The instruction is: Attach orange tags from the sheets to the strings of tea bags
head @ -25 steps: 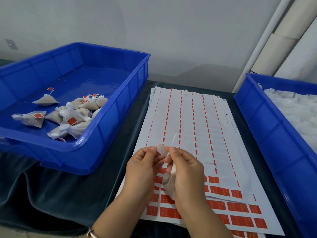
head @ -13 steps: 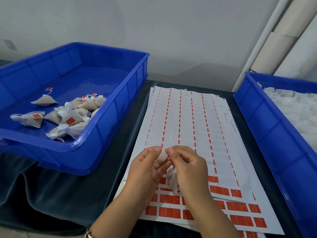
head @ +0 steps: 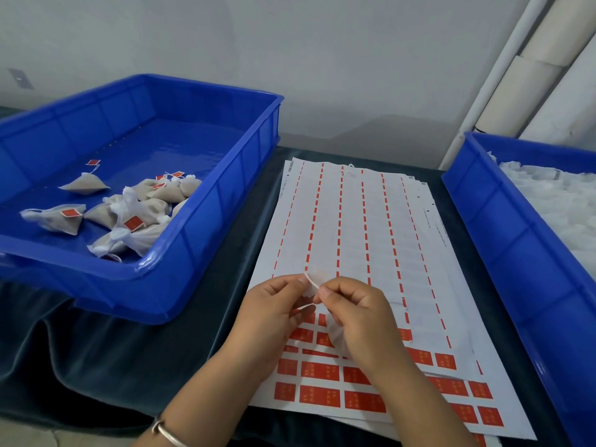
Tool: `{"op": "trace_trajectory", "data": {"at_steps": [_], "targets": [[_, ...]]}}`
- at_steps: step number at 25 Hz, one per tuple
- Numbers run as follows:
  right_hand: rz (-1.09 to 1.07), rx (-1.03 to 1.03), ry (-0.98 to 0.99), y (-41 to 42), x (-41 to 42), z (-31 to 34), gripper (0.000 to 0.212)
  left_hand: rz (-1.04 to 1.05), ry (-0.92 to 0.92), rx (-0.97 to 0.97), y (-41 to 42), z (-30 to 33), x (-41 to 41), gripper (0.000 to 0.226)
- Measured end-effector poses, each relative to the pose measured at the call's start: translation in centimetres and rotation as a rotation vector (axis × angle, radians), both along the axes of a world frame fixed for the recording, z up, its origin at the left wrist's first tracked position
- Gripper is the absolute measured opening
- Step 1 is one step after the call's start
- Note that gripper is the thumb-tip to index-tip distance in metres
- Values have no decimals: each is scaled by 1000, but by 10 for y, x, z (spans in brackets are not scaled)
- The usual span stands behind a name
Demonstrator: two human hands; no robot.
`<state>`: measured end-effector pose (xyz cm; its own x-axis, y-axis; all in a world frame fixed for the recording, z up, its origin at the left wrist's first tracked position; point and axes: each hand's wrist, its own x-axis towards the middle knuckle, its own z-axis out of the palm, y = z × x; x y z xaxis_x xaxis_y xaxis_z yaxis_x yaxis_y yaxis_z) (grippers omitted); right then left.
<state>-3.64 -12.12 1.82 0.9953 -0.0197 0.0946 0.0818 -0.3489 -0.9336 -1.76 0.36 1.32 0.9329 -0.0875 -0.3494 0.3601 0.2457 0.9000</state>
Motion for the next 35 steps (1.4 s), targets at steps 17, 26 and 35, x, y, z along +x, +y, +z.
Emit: {"op": "trace_trajectory", "data": {"at_steps": [17, 26, 35], "targets": [[-86, -142, 100, -6, 13, -6, 34, -108, 15, 22, 1, 0, 2, 29], [-54, -202, 158, -10, 15, -2, 27, -143, -6, 175, 0, -1, 5, 27], [-159, 71, 277, -13, 11, 6, 16, -136, 166, -175, 4, -1, 9, 19]]}}
